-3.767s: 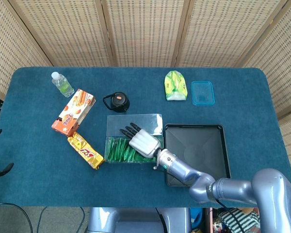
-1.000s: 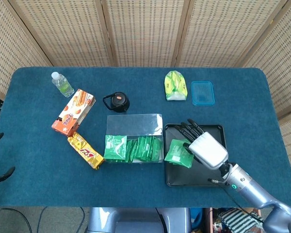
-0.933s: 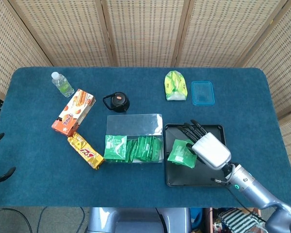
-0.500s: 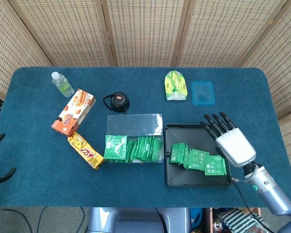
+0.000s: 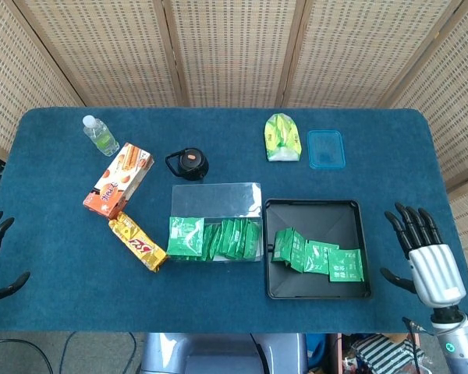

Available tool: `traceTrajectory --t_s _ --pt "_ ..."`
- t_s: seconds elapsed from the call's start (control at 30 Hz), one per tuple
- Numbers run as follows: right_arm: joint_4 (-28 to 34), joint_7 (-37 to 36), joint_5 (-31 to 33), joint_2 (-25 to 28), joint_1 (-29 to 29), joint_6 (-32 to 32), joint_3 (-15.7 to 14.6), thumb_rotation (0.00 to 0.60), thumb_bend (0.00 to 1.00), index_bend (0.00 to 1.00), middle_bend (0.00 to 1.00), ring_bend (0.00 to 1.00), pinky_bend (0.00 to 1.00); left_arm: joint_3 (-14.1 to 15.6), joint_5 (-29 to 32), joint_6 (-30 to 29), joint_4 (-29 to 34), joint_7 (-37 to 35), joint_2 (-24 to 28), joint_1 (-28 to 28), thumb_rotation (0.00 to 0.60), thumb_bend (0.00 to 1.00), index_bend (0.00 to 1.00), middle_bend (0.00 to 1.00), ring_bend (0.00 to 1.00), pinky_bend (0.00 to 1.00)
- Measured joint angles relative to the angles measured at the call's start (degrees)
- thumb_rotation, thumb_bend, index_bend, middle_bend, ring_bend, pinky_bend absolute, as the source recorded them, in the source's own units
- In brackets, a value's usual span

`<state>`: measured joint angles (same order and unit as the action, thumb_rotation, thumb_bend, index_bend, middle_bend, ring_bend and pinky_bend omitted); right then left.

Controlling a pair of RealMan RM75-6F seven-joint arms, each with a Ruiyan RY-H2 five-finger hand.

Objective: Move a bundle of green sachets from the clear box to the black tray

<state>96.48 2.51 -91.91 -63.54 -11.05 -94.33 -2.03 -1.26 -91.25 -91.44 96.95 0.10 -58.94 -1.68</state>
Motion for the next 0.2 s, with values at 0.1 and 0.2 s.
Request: traceTrajectory --t_s 0.1,0.2 --pt "-0.47 -0.26 0.84 -1.31 2.10 -0.62 -0.37 0.600 0.00 0.00 0.00 0.00 0.00 0.16 -0.45 -0.53 -0.11 0.44 -0.18 0.27 0.600 0.23 0.00 0.00 0.00 0.00" --pt "-0.50 -0.05 1.54 -1.92 3.07 -0.97 0.07 0.600 0.00 0.00 0.00 0.00 0.00 0.22 -0.59 -0.75 -0.13 0.85 -0.33 0.41 0.600 0.23 0.00 0.00 0.00 0.00"
